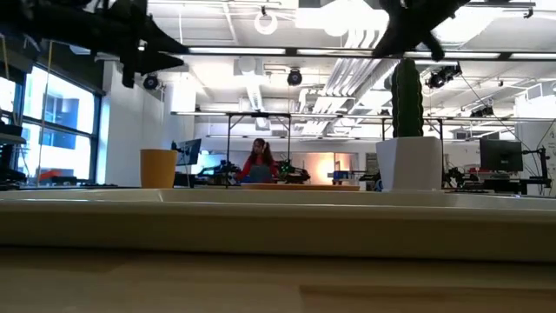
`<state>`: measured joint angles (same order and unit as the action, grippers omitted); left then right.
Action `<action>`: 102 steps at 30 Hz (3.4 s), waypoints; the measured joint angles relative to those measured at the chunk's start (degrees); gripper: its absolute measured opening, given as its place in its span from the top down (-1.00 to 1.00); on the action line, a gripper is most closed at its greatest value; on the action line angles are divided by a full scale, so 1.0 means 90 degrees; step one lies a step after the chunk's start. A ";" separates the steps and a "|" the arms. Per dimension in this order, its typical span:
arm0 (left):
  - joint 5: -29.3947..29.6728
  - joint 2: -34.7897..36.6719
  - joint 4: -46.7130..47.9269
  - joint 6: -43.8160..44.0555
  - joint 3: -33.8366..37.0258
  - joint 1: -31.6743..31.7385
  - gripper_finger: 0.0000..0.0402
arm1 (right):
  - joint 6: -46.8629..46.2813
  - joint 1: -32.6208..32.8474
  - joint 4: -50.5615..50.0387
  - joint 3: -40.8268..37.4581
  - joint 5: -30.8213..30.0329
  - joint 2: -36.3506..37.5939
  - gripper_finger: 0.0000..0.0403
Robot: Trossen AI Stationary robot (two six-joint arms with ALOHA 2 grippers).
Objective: Pick and place plate/cup/fork/spoon on tray
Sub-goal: Put the orange plate on the light brown serving tray
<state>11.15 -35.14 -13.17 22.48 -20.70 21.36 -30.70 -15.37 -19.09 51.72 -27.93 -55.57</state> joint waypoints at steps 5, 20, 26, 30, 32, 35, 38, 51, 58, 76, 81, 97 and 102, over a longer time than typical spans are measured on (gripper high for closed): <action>-0.0136 -0.0611 -0.0007 0.0543 -0.0384 0.0273 0.29 | -0.0059 -0.0439 -0.0231 0.0041 0.1027 -0.0731 0.58; 0.0108 -0.0885 -0.0007 0.1099 -0.0609 0.0309 0.29 | -0.2123 -0.1395 -0.0480 0.0039 0.2094 -0.3429 -0.37; 0.0146 -0.0888 0.0023 0.1085 -0.0609 0.0309 0.29 | -0.2900 -0.1568 -0.0217 0.0037 0.2035 -0.4116 -0.37; 0.0372 -0.0887 0.0235 0.0994 -0.0609 0.0309 0.29 | -0.3040 -0.1669 0.0268 0.0037 0.2005 -0.4360 -0.37; 0.0375 -0.0888 0.0322 0.0993 -0.0609 0.0309 0.29 | -0.3040 -0.1712 0.0425 0.0037 0.2032 -0.4501 -0.37; 0.0375 -0.0888 0.0438 0.0993 -0.0609 0.0302 0.29 | -0.3042 -0.1775 0.0614 0.0037 0.2140 -0.4776 -0.37; 0.0375 -0.0888 0.0501 0.0993 -0.0609 0.0282 0.29 | -0.3043 -0.1795 0.0874 0.0034 0.2225 -0.5004 -0.37; 0.0375 -0.0888 0.0512 0.1309 -0.0606 0.0282 0.29 | -0.2801 -0.1807 0.0986 0.0034 0.1978 -0.5168 0.11; 0.0507 -0.0888 0.0510 0.1210 -0.0604 0.0292 0.29 | -0.2710 -0.1793 0.0991 0.0032 0.1990 -0.5178 0.62; -0.0209 -0.0887 0.0898 0.0527 -0.0601 0.0287 0.29 | -0.3258 -0.1490 0.0829 0.0034 0.2236 -0.4707 0.99; -0.0347 -0.0885 0.1211 0.0533 -0.0601 0.0287 0.29 | -0.3439 -0.1354 0.0623 0.0029 0.1993 -0.4358 1.00; -0.0518 -0.1047 0.1260 0.0636 -0.0599 0.0281 0.29 | -0.2928 -0.0654 -0.0135 0.0029 0.1372 -0.2367 1.00; -0.0540 -0.1147 0.1124 0.1218 -0.0599 0.0058 0.29 | -0.2868 -0.0138 -0.0335 0.0029 0.1277 -0.1564 1.00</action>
<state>6.29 -45.46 -3.05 33.44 -26.09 21.89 -56.51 -16.62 -22.11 51.99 -16.44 -69.64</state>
